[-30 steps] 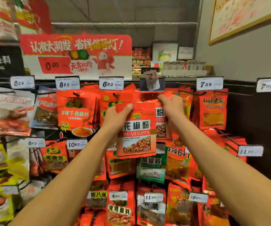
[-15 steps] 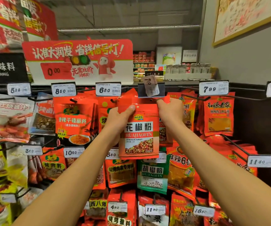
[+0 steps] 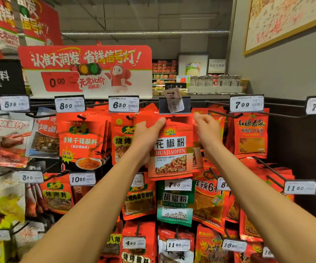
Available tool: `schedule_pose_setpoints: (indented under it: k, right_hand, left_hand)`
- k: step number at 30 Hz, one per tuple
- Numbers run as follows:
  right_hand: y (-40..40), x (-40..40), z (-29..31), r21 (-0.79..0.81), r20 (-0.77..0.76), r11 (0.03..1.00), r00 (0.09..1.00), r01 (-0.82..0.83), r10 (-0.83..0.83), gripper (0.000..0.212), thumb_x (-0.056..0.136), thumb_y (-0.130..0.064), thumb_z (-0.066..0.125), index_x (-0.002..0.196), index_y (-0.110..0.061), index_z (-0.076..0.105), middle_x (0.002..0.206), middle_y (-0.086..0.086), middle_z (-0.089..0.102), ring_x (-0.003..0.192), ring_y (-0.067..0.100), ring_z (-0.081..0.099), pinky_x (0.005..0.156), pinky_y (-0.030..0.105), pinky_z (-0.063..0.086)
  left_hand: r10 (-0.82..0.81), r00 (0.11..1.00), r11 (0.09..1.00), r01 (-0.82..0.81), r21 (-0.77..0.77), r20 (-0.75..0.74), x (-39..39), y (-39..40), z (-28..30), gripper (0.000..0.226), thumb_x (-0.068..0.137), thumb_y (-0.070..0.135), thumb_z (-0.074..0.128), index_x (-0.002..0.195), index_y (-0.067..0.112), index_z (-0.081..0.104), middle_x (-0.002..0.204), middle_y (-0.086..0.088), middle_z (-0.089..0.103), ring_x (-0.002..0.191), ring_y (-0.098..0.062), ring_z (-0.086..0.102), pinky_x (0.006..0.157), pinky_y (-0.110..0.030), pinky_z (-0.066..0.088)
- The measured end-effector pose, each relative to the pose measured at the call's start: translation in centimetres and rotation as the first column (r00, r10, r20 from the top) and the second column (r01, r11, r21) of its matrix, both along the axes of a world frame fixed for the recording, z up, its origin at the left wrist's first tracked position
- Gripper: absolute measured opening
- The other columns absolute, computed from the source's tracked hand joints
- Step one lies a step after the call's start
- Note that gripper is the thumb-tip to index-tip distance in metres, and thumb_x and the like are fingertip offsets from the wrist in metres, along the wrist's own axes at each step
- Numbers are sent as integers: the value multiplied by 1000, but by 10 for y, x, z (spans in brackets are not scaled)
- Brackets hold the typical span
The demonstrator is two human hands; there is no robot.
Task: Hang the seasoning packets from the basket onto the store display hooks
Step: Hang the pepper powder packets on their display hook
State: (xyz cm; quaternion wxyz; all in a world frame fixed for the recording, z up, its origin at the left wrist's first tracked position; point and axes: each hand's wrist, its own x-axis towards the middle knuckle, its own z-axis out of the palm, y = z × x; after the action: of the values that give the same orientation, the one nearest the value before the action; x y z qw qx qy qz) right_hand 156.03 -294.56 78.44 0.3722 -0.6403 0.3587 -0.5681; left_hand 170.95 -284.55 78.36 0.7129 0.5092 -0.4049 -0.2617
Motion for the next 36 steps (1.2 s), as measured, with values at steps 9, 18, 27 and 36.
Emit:
schedule_pose_setpoints:
  k: [9, 18, 27, 36]
  right_hand:
    - [12, -14, -5, -114, -90, 992, 995, -54, 44, 26, 97, -45, 60, 85, -24, 69, 91, -4, 74, 91, 17, 70, 87, 51, 58]
    - [5, -7, -9, -65, -139, 996, 988, 54, -62, 46, 94, -39, 64, 65, -4, 62, 64, 1, 66, 65, 17, 62, 72, 44, 54]
    - [1, -6, -14, -89, -329, 989, 933, 121, -144, 35, 90, -50, 67, 83, -16, 66, 81, -1, 71, 83, 21, 67, 76, 42, 55]
    - [-3, 0, -33, -132, -445, 979, 873, 155, -198, 38, 88, -59, 65, 86, -23, 53, 88, -3, 65, 83, 22, 61, 58, 33, 36]
  left_hand:
    - [16, 993, 998, -8, 66, -120, -6, -21, 23, 21, 88, 18, 73, 103, 16, 59, 69, -3, 76, 59, -21, 75, 46, -29, 55]
    - [8, 996, 996, 0, 92, -91, -5, -26, 12, 17, 86, 24, 77, 97, 14, 69, 71, -5, 77, 59, -21, 75, 47, -29, 55]
    - [228, 973, 963, -232, 139, 49, -9, -33, 10, 37, 80, 43, 82, 89, 12, 65, 88, -9, 75, 79, -32, 74, 76, -48, 63]
    - [271, 931, 929, -320, 185, 245, 11, -16, -26, 25, 85, 26, 78, 73, 5, 69, 72, -2, 76, 73, -23, 74, 66, -38, 59]
